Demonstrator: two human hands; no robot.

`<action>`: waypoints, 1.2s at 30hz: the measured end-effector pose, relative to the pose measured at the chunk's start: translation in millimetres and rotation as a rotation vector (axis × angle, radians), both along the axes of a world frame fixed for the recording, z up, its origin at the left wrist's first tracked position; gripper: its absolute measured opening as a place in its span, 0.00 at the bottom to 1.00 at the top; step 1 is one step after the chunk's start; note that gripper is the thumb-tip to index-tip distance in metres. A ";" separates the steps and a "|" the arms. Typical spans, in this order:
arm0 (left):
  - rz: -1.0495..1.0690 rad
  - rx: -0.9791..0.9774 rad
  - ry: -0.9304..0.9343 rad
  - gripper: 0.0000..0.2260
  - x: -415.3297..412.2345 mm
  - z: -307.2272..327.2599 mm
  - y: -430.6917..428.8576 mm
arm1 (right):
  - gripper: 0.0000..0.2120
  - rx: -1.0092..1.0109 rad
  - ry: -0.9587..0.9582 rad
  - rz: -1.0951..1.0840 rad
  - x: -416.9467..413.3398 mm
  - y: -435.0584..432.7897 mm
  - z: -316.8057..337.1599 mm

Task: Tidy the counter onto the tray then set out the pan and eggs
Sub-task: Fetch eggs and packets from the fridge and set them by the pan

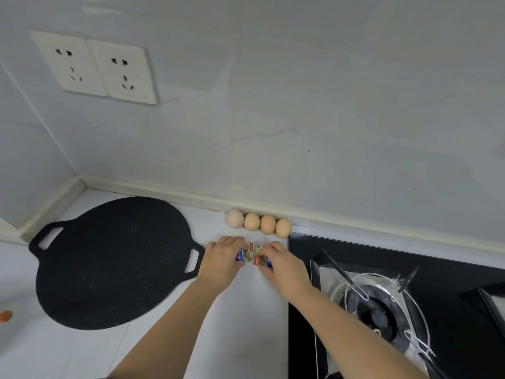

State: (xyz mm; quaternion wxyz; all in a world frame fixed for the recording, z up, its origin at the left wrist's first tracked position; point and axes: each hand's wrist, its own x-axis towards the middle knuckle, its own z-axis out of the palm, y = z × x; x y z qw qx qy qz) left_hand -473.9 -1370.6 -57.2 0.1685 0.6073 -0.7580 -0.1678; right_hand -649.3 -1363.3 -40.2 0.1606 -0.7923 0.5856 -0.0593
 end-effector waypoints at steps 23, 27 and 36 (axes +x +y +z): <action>0.445 0.055 0.299 0.09 123.5 21.6 174.2 | 0.15 0.157 -0.270 -0.002 108.2 96.2 21.5; 0.666 0.044 0.314 0.07 197.3 19.3 230.1 | 0.14 0.341 -0.446 0.025 191.6 121.5 22.7; 1.034 0.065 0.359 0.11 321.8 32.6 276.2 | 0.21 0.837 -0.797 -0.100 347.5 160.1 45.4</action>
